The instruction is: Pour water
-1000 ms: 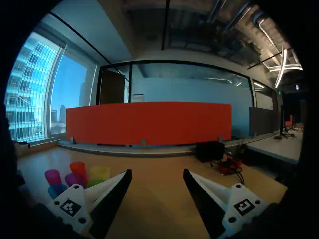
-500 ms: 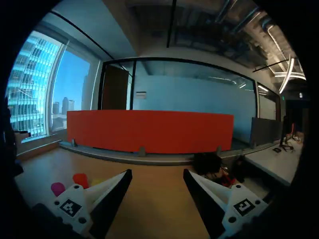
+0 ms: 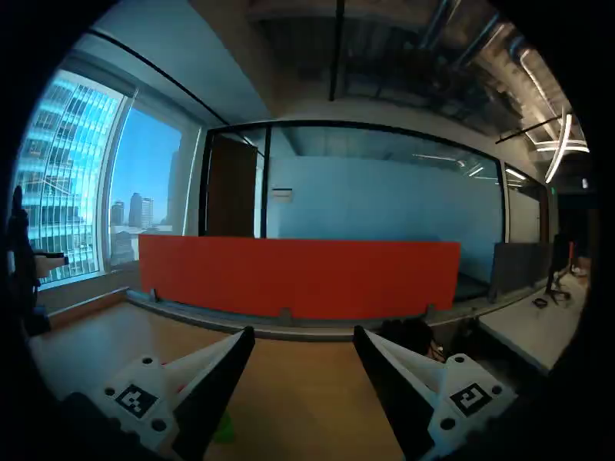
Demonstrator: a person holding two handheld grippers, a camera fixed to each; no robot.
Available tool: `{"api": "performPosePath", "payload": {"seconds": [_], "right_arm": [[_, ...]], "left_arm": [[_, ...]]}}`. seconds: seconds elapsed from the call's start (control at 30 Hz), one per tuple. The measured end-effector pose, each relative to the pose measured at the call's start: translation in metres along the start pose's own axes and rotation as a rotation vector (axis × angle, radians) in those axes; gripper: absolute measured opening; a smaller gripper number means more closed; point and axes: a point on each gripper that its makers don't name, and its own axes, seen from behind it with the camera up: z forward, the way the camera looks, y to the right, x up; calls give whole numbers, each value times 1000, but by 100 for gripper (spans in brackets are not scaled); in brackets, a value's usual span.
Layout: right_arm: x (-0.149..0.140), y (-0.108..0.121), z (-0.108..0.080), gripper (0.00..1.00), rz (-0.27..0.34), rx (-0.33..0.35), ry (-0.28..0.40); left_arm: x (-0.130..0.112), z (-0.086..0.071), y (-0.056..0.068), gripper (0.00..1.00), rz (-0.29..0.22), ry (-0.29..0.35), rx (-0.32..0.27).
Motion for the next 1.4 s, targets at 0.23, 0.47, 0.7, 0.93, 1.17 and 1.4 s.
{"api": "performPosePath", "payload": {"seconds": [0.23, 0.47, 0.7, 0.93, 1.17, 1.4], "right_arm": [[8, -10, -1, 100, 9, 59, 10], [19, -31, -6, 100, 12, 190, 18], [30, -55, -15, 100, -16, 318, 30], [29, -68, -18, 100, -29, 380, 15], [19, -79, -19, 100, -62, 441, -26], [-1, -88, -21, 100, -94, 501, -102]], "left_arm": [[-2, 1, 12, 95, 9, -17, -55], [2, -2, 33, 95, 9, -16, -160], [5, -8, 58, 95, 11, -24, -286], [-4, -12, 79, 95, 25, -51, -383], [-18, -20, 99, 95, 49, -89, -469], [-34, -38, 129, 95, 75, -132, -573]]}}
